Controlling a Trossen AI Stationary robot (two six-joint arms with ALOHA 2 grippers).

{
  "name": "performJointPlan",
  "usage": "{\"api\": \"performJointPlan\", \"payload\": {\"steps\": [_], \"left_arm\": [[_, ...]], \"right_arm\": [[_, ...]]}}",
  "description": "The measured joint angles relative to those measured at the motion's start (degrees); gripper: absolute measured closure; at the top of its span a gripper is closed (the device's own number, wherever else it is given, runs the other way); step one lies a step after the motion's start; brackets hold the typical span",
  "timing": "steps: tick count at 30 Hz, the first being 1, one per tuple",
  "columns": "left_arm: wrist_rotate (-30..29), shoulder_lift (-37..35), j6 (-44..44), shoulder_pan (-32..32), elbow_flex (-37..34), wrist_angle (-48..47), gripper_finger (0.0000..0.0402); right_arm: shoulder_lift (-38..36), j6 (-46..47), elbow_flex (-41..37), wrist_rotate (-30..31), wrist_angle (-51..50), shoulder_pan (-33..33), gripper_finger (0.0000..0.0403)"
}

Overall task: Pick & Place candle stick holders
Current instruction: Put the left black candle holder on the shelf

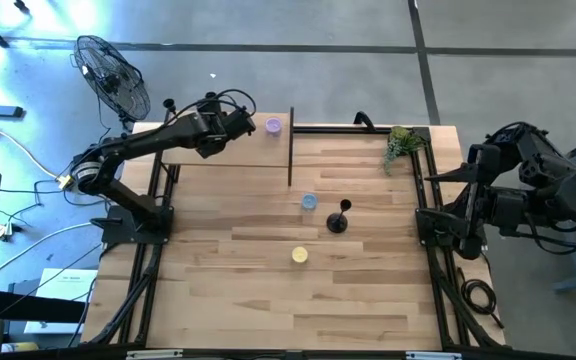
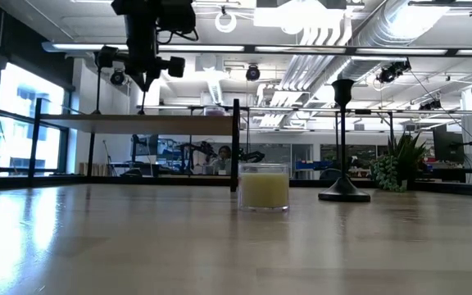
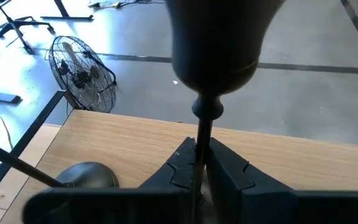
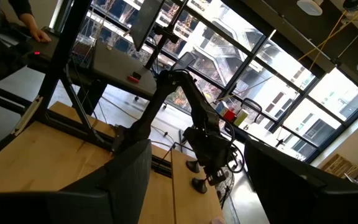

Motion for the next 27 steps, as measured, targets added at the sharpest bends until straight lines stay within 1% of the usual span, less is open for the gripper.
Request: {"api": "performJointPlan", "payload": {"steps": [3, 6, 16, 24, 27], "left_arm": [[0.5, 0.1, -0.3, 0.0, 0.0, -0.1, 0.0353], [0.7, 0.1, -0.4, 0.0, 0.0, 0.0, 0.0345], [0.8, -0.7, -0.5, -0.1, 0.0, 0.1, 0.034], [-1.9, -1.9, 0.9, -2.4, 0.0, 0.1, 0.0338], [-0.9, -2.3, 1.3, -2.6, 0.0, 0.0, 0.0331]], "right_arm": [[0.0, 0.0, 0.0, 0.0, 0.0, 0.0, 0.0151], [0.0, 0.0, 0.0, 0.0, 0.0, 0.0, 0.0151], [0.0, 0.0, 0.0, 0.0, 0.0, 0.0, 0.0151], [0.0, 0.0, 0.0, 0.0, 0.0, 0.0, 0.0151], [0.0, 0.0, 0.0, 0.0, 0.0, 0.0, 0.0151]]}}
